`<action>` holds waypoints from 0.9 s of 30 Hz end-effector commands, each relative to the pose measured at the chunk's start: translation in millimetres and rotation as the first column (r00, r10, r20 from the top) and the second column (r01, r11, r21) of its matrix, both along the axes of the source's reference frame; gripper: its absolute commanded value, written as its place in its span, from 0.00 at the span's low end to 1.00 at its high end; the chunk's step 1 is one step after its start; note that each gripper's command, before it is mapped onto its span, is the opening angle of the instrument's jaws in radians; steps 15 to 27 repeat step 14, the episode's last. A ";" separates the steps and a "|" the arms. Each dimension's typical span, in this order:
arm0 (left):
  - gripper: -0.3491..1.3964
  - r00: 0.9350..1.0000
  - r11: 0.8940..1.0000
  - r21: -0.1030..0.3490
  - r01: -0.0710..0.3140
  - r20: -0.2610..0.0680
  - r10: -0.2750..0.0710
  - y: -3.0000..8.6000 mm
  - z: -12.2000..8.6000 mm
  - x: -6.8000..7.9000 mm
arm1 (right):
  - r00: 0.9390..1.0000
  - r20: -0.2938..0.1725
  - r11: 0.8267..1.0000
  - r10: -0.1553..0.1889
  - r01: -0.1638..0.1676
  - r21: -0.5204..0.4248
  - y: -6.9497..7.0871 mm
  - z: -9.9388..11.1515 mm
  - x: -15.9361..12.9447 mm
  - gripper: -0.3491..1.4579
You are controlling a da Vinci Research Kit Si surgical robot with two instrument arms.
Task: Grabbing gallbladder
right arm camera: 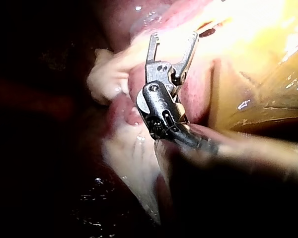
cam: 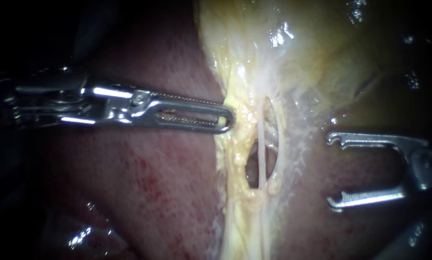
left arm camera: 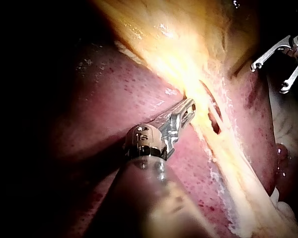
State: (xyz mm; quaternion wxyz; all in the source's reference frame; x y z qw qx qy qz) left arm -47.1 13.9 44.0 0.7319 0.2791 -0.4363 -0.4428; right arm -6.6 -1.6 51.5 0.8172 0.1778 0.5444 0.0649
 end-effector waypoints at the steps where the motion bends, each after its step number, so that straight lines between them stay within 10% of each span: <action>1: 0.00 1.000 1.000 0.000 0.000 0.000 0.000 0.0 0.0 0.0 | 1.000 0.000 1.000 0.000 0.000 0.000 0.0 0.0 0.0 0.52; 27: 0.00 1.000 1.000 0.000 0.002 -0.001 -0.002 -0.1 -0.2 0.0 | 1.000 0.000 1.000 0.000 0.000 0.000 0.0 0.0 0.0 0.52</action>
